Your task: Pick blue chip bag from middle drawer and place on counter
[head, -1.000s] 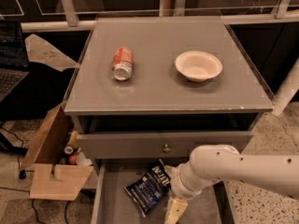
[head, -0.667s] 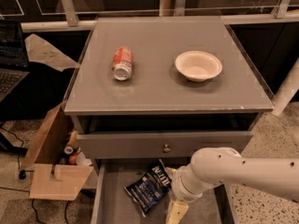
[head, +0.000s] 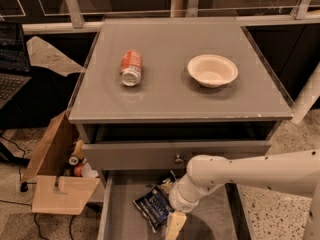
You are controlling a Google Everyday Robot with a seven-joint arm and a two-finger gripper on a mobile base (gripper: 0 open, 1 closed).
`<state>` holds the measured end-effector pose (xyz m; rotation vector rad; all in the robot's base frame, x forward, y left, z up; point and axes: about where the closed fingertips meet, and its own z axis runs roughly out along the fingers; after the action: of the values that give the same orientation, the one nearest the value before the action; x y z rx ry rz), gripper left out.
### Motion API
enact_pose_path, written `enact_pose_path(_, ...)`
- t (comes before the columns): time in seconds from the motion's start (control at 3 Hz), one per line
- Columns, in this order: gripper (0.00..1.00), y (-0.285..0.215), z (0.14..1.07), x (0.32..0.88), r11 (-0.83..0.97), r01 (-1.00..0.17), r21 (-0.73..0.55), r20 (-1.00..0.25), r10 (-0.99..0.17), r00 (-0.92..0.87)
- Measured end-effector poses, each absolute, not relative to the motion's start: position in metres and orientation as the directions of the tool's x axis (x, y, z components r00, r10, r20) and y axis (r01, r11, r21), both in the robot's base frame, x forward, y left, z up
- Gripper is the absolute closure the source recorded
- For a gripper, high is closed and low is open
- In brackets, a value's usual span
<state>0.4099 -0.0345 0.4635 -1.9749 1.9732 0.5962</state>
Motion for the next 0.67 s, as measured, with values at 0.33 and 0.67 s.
enact_pose_path(0.33, 0.00, -0.0336, 0.4607, 0.4095, -0.023, -0.996, 0.091, -0.480, -0.877, -0.024)
enact_pose_path(0.67, 0.00, -0.0350, 0.4578, 0.4090, 0.031, -0.997, 0.069, -0.473, -0.879, -0.060)
